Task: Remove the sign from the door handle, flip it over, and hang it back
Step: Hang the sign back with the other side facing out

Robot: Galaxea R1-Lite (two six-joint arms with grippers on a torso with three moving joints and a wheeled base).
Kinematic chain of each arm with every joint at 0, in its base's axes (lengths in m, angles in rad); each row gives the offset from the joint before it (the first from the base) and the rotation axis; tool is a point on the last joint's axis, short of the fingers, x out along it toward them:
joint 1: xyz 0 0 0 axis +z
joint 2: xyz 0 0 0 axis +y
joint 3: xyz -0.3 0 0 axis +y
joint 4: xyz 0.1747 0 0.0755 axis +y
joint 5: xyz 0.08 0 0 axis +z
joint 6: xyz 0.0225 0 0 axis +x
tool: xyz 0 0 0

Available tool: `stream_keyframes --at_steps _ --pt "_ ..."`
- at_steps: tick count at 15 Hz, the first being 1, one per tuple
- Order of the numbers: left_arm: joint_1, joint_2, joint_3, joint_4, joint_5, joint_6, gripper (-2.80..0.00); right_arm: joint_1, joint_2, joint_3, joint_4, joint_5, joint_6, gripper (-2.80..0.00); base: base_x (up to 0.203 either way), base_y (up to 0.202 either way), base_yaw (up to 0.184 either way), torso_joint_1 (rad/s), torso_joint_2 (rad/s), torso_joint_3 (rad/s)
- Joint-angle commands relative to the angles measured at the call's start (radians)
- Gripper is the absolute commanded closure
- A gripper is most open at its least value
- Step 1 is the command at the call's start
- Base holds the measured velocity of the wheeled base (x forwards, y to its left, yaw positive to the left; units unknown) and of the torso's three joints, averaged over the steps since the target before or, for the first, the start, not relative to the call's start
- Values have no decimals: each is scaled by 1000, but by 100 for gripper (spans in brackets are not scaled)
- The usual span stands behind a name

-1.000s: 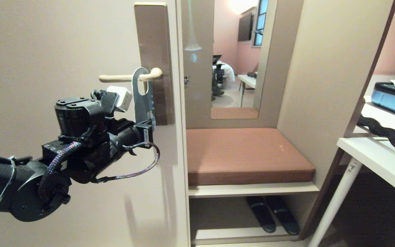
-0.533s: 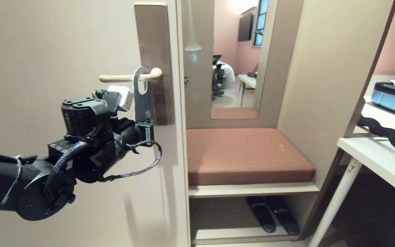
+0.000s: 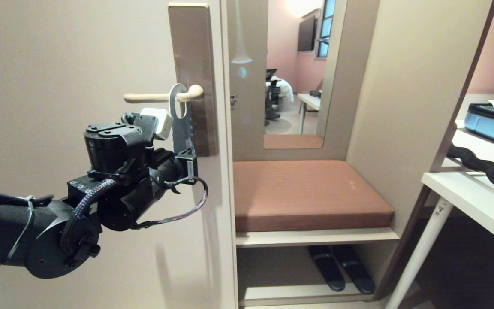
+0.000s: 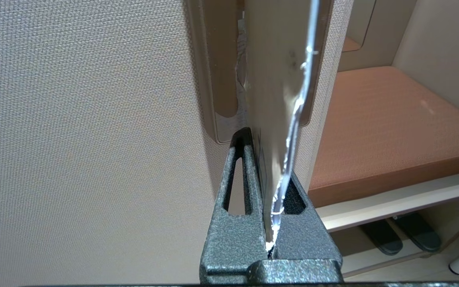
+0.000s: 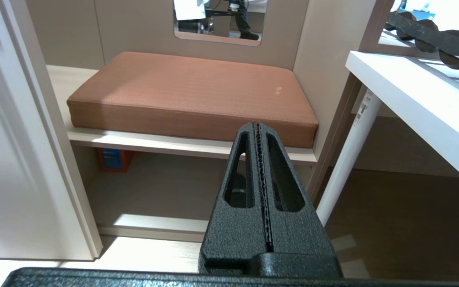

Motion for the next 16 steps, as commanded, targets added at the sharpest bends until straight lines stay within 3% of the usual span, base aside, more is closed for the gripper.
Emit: stream_keyframes --at_steps 1,2,3,12,16 --pt "0 1 0 -5 1 0 0 0 0 0 0 0 -1 0 0 0 0 0 0 0" --pt "0 1 0 -5 3 0 0 0 0 0 0 0 -1 0 0 0 0 0 0 0" --pt "0 -1 2 -5 3 -3 -280 1 0 0 0 0 -1 0 0 0 0 0 0 0" --pt "-33 -40 9 -6 5 -7 -280 0 0 0 0 0 -1 0 0 0 0 0 0 0" --pt "-59 -116 91 -6 4 -8 -280 0 0 0 0 0 -1 0 0 0 0 0 0 0"
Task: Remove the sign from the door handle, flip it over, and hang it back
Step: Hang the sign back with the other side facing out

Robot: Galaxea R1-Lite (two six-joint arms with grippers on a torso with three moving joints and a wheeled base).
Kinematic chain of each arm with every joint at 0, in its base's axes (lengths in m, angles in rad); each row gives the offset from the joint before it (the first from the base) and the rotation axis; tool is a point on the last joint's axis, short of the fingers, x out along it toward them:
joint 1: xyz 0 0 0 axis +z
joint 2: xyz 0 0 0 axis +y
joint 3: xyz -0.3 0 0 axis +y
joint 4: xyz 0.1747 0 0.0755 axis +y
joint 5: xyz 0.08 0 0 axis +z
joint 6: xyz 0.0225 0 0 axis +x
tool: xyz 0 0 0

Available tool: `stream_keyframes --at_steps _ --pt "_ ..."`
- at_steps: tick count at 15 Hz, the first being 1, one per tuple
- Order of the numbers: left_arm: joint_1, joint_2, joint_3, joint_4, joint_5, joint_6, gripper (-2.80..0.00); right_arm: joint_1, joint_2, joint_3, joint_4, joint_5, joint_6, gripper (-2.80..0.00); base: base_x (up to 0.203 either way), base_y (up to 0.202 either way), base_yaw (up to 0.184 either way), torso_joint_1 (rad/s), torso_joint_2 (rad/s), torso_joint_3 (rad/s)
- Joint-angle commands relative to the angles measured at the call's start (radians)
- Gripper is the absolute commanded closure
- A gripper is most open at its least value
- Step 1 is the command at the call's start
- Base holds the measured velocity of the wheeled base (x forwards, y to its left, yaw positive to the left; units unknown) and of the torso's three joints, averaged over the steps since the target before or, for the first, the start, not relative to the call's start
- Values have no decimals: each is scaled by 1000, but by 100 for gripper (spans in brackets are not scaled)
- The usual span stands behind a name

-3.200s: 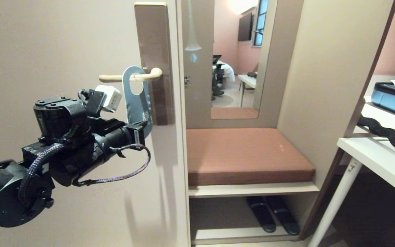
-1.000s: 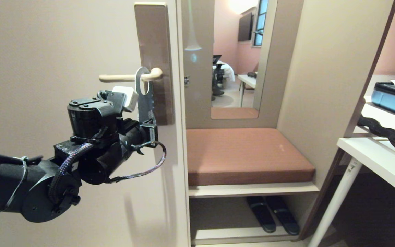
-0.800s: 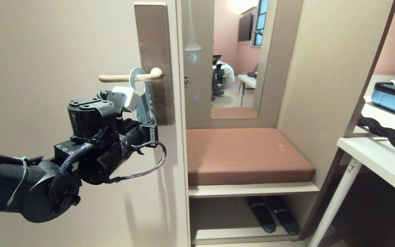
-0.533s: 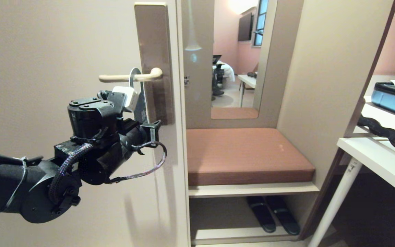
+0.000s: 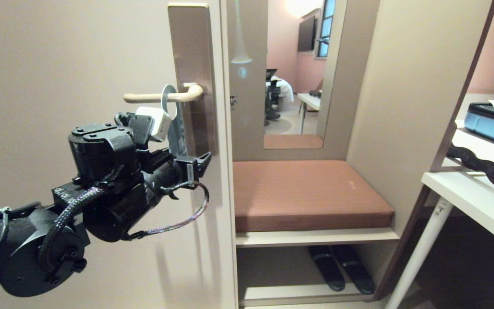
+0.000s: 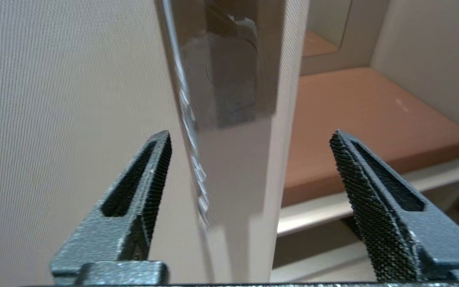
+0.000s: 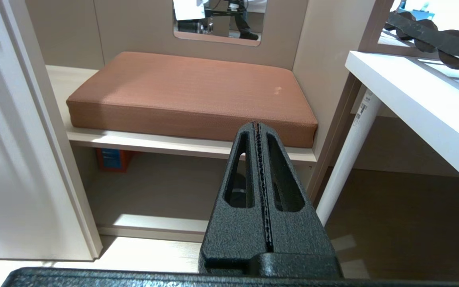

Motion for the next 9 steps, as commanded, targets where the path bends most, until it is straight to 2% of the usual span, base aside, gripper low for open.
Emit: stream_keyframes --at_steps 1,9 --pt "-16 -72 67 -5 1 -1 -280 0 0 0 0 0 -1 0 0 0 0 0 0 0" --pt "-17 -238 276 -31 -5 -5 -280 0 0 0 0 0 -1 0 0 0 0 0 0 0"
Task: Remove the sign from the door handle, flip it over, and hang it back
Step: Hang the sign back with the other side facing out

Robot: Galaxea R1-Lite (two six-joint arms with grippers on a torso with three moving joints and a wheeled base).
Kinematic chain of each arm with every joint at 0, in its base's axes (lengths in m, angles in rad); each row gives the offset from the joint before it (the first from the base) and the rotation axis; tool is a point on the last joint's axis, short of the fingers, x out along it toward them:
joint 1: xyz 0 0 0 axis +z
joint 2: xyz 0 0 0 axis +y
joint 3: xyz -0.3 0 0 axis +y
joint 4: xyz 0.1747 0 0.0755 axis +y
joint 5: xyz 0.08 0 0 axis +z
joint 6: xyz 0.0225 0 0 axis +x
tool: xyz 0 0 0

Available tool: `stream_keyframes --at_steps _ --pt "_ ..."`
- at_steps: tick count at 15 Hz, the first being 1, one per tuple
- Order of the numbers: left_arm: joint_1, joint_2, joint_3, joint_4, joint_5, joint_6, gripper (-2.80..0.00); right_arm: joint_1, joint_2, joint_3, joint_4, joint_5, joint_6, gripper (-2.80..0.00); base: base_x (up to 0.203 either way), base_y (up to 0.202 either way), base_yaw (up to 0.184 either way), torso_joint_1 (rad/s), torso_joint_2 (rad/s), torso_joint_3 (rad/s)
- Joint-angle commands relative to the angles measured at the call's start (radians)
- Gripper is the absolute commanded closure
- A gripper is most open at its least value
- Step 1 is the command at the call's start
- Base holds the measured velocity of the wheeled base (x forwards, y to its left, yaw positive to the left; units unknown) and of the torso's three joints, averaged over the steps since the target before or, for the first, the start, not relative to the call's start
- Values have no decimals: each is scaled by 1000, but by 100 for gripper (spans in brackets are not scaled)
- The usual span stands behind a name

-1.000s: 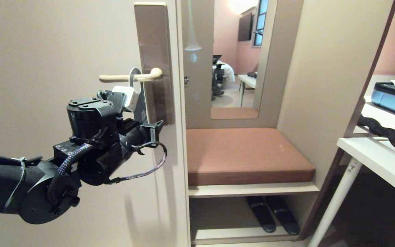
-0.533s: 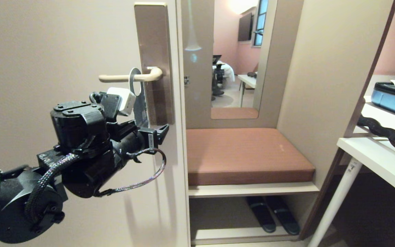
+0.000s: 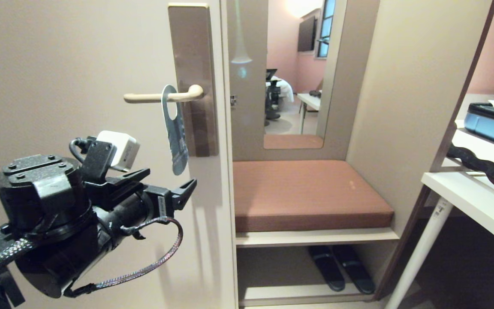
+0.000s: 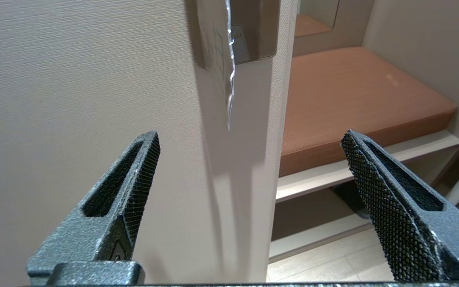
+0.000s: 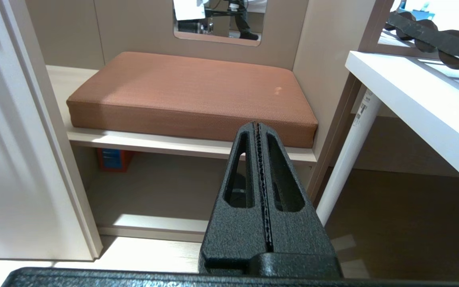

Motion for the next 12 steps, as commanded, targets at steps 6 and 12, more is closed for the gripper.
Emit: stream_keyframes --at_steps 6,12 --pt "6 -126 187 -83 -28 4 -280 0 0 0 0 0 -1 0 0 0 0 0 0 0" --pt "42 -122 184 -84 -42 4 0 0 0 0 0 0 -1 0 0 0 0 0 0 0"
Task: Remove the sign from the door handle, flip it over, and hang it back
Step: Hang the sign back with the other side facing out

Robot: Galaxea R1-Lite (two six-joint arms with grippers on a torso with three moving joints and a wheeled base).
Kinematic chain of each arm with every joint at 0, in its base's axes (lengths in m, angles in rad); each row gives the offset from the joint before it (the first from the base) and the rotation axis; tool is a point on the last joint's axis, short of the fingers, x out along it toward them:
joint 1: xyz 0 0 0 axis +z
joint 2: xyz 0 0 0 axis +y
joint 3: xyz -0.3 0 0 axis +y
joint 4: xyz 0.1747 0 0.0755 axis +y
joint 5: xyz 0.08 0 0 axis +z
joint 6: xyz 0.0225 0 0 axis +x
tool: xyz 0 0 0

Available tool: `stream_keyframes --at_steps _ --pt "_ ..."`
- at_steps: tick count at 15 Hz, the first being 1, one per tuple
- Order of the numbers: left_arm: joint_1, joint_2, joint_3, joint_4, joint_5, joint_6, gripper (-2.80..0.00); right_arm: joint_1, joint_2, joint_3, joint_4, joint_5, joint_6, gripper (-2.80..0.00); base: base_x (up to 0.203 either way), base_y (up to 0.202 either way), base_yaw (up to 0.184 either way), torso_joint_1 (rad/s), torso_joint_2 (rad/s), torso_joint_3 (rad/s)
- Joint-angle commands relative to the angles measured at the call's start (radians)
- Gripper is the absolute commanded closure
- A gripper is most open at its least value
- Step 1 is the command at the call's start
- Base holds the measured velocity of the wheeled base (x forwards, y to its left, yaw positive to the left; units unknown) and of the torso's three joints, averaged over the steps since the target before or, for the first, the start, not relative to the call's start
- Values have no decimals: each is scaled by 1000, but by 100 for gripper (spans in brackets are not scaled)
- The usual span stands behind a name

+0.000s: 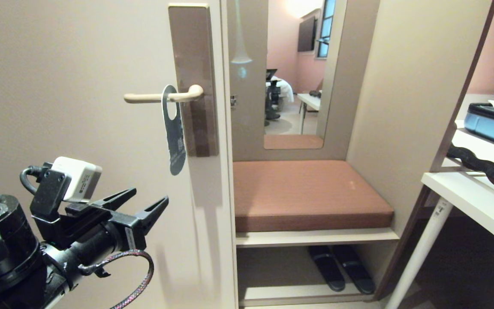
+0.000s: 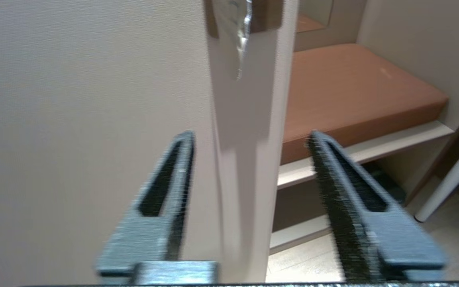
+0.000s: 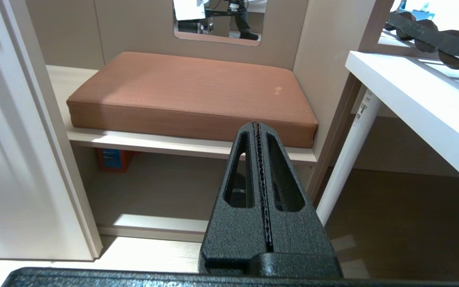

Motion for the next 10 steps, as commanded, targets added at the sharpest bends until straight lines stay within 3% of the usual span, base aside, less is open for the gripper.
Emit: stream_keyframes --at_steps 1,10 --pt "30 9 -19 -4 -10 0 0 0 0 0 0 0 -1 0 0 0 0 0 0 0" --pt "107 142 -202 -4 -22 1 0 0 0 0 0 0 -1 0 0 0 0 0 0 0"
